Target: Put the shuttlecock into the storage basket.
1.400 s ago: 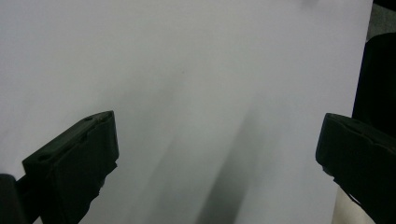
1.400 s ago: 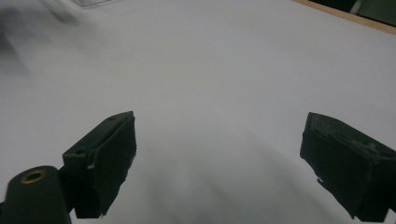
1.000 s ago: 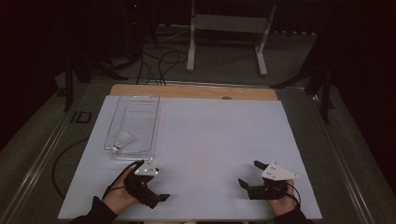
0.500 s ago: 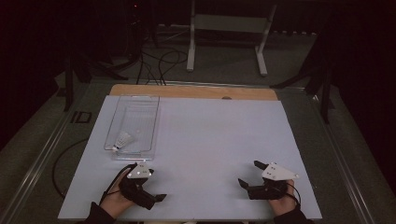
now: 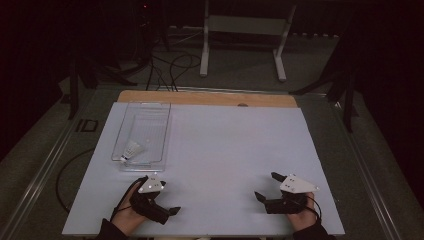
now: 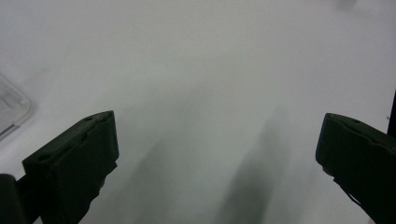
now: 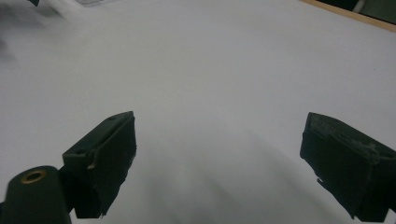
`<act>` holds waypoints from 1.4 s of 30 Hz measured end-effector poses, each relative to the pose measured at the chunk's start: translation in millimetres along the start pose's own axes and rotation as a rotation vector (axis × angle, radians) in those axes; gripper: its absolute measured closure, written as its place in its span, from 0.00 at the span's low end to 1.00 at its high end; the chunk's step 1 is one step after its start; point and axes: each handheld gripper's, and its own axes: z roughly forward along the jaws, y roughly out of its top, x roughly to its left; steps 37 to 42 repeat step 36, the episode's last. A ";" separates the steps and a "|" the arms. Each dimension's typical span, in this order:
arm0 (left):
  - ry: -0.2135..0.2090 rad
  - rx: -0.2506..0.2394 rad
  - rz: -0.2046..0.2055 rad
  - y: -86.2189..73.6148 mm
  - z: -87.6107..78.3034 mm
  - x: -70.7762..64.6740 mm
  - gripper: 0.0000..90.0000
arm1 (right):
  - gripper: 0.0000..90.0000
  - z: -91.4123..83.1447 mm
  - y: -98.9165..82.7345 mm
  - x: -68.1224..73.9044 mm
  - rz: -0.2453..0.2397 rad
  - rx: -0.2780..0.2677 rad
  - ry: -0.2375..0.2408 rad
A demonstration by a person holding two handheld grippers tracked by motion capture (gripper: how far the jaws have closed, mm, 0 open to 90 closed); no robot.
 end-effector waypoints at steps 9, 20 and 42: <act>0.043 -0.023 -0.051 1.6 5.3 0.1 0.00 | 0.12 0.6 -0.1 -0.1 -0.001 0.000 0.002; 0.064 -0.060 -0.048 0.6 5.0 -0.3 0.00 | 0.12 0.7 -0.2 -0.1 -0.006 0.003 0.001; 0.055 -0.084 -0.043 -1.0 6.0 -2.0 0.00 | 0.12 1.4 -0.5 -0.1 -0.006 0.008 -0.002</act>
